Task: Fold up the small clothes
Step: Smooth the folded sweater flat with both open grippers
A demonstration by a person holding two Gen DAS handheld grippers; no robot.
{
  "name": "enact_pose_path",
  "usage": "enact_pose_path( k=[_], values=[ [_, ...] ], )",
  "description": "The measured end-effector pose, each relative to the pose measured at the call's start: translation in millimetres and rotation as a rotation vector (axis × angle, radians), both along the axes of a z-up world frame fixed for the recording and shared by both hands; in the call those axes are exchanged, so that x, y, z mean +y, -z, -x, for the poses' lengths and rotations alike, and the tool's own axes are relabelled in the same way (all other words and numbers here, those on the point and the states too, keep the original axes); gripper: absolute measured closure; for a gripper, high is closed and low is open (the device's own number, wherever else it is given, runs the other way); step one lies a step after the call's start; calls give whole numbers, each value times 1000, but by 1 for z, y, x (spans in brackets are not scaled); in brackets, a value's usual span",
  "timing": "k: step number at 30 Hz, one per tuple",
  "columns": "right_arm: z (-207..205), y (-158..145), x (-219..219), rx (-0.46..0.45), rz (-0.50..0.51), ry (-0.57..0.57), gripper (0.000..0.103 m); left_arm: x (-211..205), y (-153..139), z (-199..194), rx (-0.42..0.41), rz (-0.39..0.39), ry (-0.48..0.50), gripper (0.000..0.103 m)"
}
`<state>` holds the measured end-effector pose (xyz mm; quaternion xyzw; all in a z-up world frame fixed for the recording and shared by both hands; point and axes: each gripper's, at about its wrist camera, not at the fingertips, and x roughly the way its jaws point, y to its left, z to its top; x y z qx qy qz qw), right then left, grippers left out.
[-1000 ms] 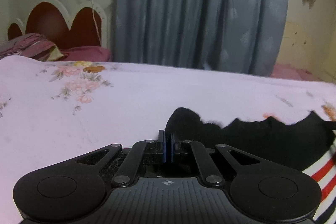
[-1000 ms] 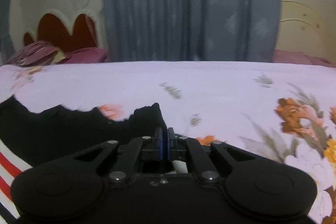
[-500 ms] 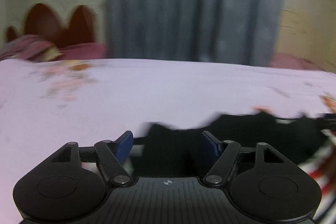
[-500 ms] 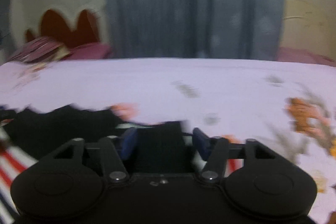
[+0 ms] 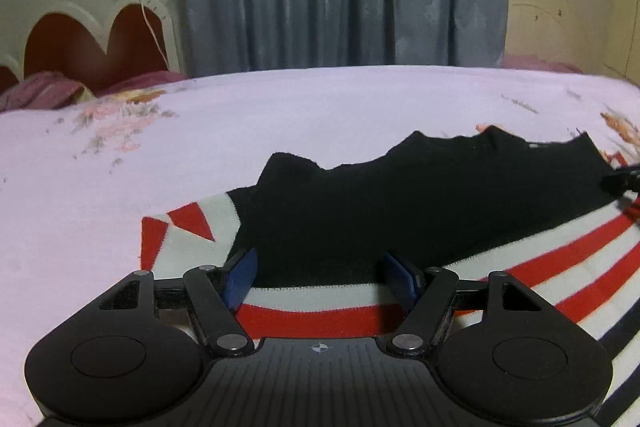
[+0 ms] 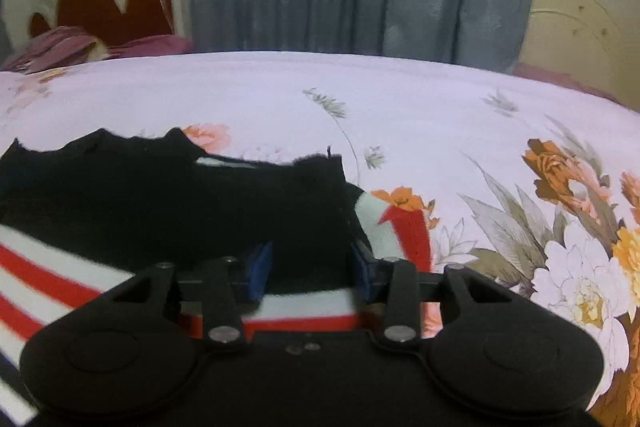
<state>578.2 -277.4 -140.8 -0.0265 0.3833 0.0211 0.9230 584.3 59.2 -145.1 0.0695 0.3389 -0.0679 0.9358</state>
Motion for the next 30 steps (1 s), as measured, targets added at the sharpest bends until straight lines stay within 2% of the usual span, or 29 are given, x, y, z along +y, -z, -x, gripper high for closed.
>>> enact_pose_path(
  k=[2, 5, 7, 10, 13, 15, 17, 20, 22, 23, 26, 28, 30],
  values=[
    [-1, -7, 10, 3, 31, -3, 63, -11, -6, 3, -8, -14, -26, 33],
    [19, -27, 31, -91, 27, -35, 50, -37, -16, 13, -43, 19, 4, 33],
    [28, -26, 55, -76, 10, -112, 50, -60, -15, 19, -27, 42, 50, 33],
    [32, -10, 83, -35, 21, -194, 52, -80, -8, 22, 11, 38, 88, 33],
    [43, -2, 84, -29, 46, -211, 48, -75, -2, 30, 18, 37, 74, 32],
    [47, -5, 64, -23, 33, -151, 43, -56, -3, 39, 10, 27, 28, 27],
    [56, -6, 36, -21, 59, -58, 43, -29, 0, 47, 8, 27, -16, 24],
    [69, -7, 10, -2, 28, -18, 44, -5, -1, 65, -6, 14, -26, 24],
    [73, -14, 17, -10, 52, -8, 56, -11, -9, 72, -13, -22, -52, 24],
    [76, -20, 23, -29, 48, -5, 67, -16, -15, 78, -31, -22, -53, 24],
    [96, -36, 40, -78, -6, -35, 61, -34, -26, 94, -48, 41, -22, 24],
    [104, -32, 62, -58, -14, -107, 60, -57, -21, 104, -37, 39, 26, 24],
    [107, -19, 76, 3, 18, -144, 58, -74, -7, 110, 13, 26, 56, 24]
  ],
)
